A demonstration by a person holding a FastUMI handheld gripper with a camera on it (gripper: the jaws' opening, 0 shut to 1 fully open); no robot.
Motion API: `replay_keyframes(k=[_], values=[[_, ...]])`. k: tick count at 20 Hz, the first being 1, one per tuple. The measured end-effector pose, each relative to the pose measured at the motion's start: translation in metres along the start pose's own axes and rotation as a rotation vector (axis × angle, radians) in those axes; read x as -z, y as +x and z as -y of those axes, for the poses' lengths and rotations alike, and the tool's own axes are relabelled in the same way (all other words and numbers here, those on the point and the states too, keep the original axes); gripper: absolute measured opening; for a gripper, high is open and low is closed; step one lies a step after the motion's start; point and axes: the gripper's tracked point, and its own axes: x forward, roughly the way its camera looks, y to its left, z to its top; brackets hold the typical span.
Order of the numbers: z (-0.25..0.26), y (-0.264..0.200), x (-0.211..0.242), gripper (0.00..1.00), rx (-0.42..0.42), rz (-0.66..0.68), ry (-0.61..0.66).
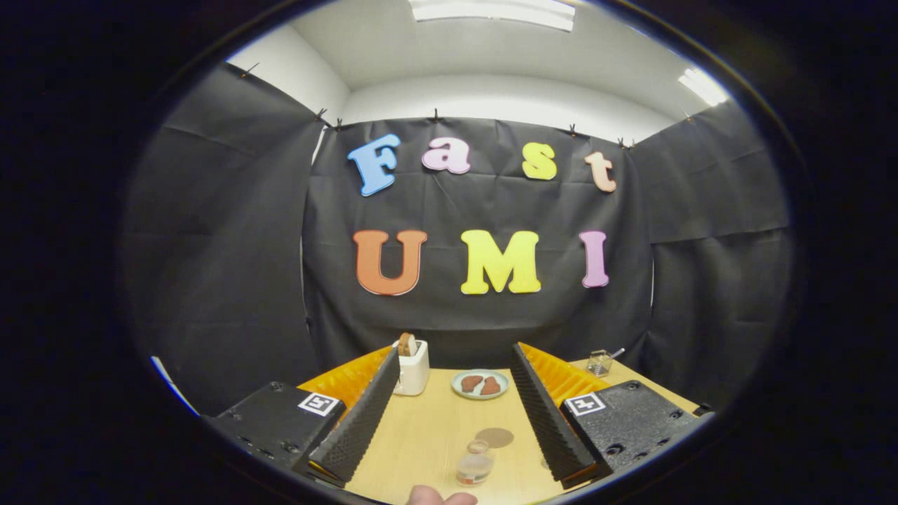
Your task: Take the bottle from table, then pour the juice into the cup, finally place the bottle on the coaster
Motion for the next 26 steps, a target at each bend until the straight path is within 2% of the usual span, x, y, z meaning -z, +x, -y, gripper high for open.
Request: replay_keyframes(k=[12, 17, 23, 26], values=[[0.005, 0.0, 0.009, 1.0, 0.01, -0.016, 0.017], [0.01, -0.006, 0.01, 1.0, 0.024, 0.002, -0.015], [0.02, -0.025, 0.052, 1.0, 0.045, -0.014, -0.049], [0.013, -0.039, 0.092, 1.0, 0.008, -0.024, -0.025]])
